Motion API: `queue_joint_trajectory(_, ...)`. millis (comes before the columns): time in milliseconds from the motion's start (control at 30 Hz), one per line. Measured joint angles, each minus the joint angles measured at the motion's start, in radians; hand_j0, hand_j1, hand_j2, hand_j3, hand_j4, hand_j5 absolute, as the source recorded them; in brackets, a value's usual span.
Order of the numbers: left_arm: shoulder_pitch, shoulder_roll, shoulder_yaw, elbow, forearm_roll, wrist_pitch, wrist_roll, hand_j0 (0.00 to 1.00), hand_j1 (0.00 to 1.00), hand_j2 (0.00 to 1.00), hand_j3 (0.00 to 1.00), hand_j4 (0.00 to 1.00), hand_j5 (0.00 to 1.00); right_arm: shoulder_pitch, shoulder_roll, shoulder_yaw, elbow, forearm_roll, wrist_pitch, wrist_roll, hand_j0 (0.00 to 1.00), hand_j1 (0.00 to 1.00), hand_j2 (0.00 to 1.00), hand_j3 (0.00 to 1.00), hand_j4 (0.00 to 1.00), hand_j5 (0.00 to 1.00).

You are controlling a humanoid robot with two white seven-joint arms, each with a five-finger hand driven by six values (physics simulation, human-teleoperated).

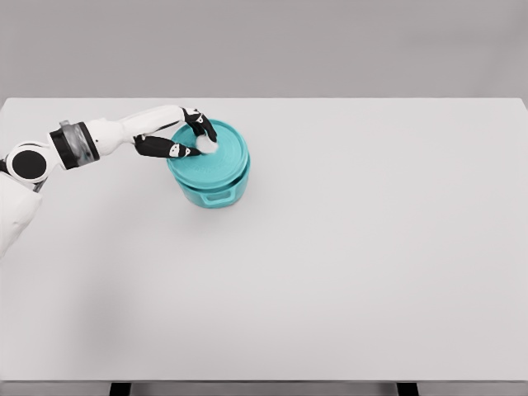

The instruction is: Cover the pot with left arm

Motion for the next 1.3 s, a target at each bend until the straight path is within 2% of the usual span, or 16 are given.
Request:
queue_joint_trajectory(367, 0.003, -0.007, -0.001, -0.003, 0.001, 0.0, 0.0, 0.54, 0.54, 0.54, 0.54, 0.54, 0.54, 0.0, 0.0, 0.0, 0.0, 0.0, 0.0, 0.0, 1.0, 1.0, 1.0, 1.0, 1.0, 1.0)
queue_joint_trajectory(467, 0.003, -0.009, -0.001, -0.003, 0.001, 0.0, 0.0, 0.56, 0.56, 0.56, 0.56, 0.56, 0.56, 0.0, 0.0, 0.0, 0.0, 0.0, 0.0, 0.0, 1.0, 1.0, 1.0, 1.0, 1.0, 1.0)
queue_joint_trajectory(533, 0.005, -0.009, -0.001, -0.003, 0.001, 0.0, 0.0, 0.61, 0.61, 0.61, 0.61, 0.61, 0.61, 0.0, 0.0, 0.0, 0.0, 0.0, 0.0, 0.0, 1.0, 1.0, 1.0, 1.0, 1.0, 1.0)
queue_joint_trajectory(700, 0.005, -0.008, 0.0, -0.003, 0.0, 0.0, 0.0, 0.63, 0.63, 0.63, 0.63, 0.63, 0.63, 0.0, 0.0, 0.0, 0.0, 0.0, 0.0, 0.0, 1.0, 1.0, 1.0, 1.0, 1.0, 1.0)
queue_joint_trajectory(933, 0.002, -0.011, 0.0, 0.0, -0.013, 0.0, 0.0, 0.6, 0.6, 0.6, 0.6, 0.6, 0.6, 0.0, 0.0, 0.0, 0.0, 0.0, 0.0, 0.0, 1.0, 1.0, 1.0, 1.0, 1.0, 1.0)
queue_joint_trajectory(1000, 0.002, -0.011, 0.0, 0.0, -0.018, 0.0, 0.0, 0.63, 0.63, 0.63, 0.63, 0.63, 0.63, 0.0, 0.0, 0.0, 0.0, 0.0, 0.0, 0.0, 1.0, 1.0, 1.0, 1.0, 1.0, 1.0)
queue_joint_trajectory(1167, 0.006, -0.009, 0.001, 0.0, -0.021, 0.0, 0.0, 0.99, 0.99, 0.99, 0.99, 0.99, 0.99, 0.0, 0.0, 0.0, 0.0, 0.0, 0.0, 0.0, 1.0, 1.0, 1.0, 1.0, 1.0, 1.0)
queue_joint_trajectory(1300, 0.008, -0.007, 0.002, 0.002, -0.022, 0.0, 0.0, 1.0, 1.0, 1.0, 1.0, 1.0, 1.0, 0.0, 0.0, 0.0, 0.0, 0.0, 0.0, 0.0, 1.0, 1.0, 1.0, 1.0, 1.0, 1.0)
